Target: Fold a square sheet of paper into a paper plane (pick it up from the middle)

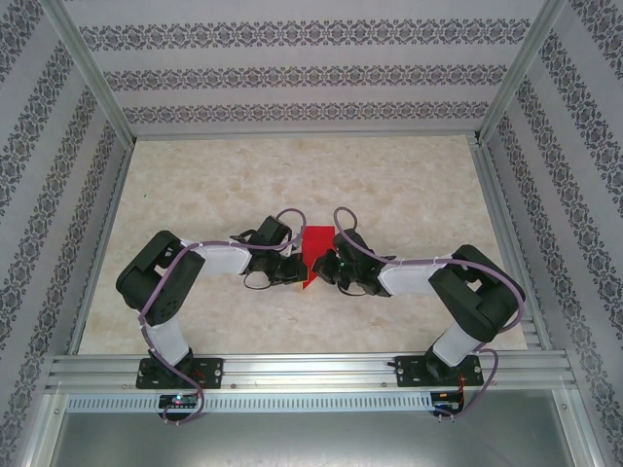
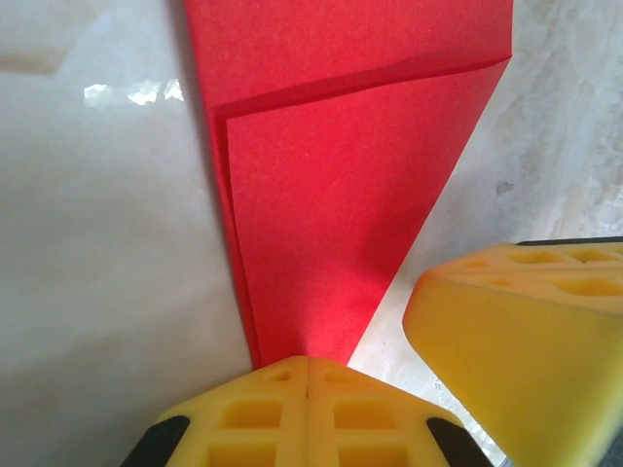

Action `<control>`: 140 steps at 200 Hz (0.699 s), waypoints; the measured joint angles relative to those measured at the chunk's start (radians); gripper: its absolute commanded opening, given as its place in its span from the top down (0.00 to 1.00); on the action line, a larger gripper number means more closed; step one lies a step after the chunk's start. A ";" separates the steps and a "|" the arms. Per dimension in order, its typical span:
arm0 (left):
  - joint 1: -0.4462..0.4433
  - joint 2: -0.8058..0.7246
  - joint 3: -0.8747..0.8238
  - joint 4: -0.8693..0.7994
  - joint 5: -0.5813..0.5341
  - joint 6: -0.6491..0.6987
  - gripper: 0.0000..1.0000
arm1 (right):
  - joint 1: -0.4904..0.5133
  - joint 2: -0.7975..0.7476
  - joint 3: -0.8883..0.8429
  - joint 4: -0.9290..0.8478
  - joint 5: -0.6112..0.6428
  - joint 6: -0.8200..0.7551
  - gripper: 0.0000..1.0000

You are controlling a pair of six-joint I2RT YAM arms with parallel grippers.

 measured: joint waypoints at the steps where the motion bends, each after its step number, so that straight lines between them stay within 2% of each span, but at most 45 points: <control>1: 0.000 0.000 0.000 0.000 0.000 0.000 0.99 | 0.000 0.001 0.001 0.000 0.000 0.000 0.96; 54: 0.000 0.000 0.000 0.000 0.002 0.003 0.97 | -0.013 0.078 0.029 0.000 -0.025 -0.015 0.96; 140: -0.007 -0.034 -0.055 0.080 0.054 -0.020 0.97 | -0.019 0.083 0.015 0.041 -0.035 0.011 0.97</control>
